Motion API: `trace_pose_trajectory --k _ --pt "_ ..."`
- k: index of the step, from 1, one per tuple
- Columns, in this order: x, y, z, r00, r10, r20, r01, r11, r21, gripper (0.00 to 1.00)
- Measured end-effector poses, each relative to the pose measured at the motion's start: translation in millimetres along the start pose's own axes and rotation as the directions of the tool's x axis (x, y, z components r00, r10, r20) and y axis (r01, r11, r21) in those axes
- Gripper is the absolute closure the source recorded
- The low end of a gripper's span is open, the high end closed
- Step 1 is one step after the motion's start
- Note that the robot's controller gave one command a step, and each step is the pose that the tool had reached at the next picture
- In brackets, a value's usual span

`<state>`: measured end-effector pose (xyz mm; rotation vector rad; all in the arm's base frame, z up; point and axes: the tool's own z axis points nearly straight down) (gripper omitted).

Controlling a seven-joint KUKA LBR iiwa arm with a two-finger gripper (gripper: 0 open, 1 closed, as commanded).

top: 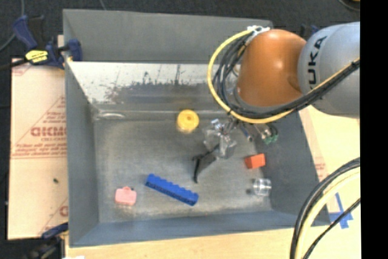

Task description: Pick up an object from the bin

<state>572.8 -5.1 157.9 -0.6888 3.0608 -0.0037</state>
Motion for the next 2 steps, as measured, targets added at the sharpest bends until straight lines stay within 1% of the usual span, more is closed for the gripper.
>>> trace_pose_trajectory --k 1,2 --pt "9.5 -3.6 -28.5 1.0 0.017 0.007 -0.017 1.0 0.003 1.0" --pt "3.5 -4.7 -100.2 1.0 -0.018 0.005 0.018 1.0 0.003 1.0"
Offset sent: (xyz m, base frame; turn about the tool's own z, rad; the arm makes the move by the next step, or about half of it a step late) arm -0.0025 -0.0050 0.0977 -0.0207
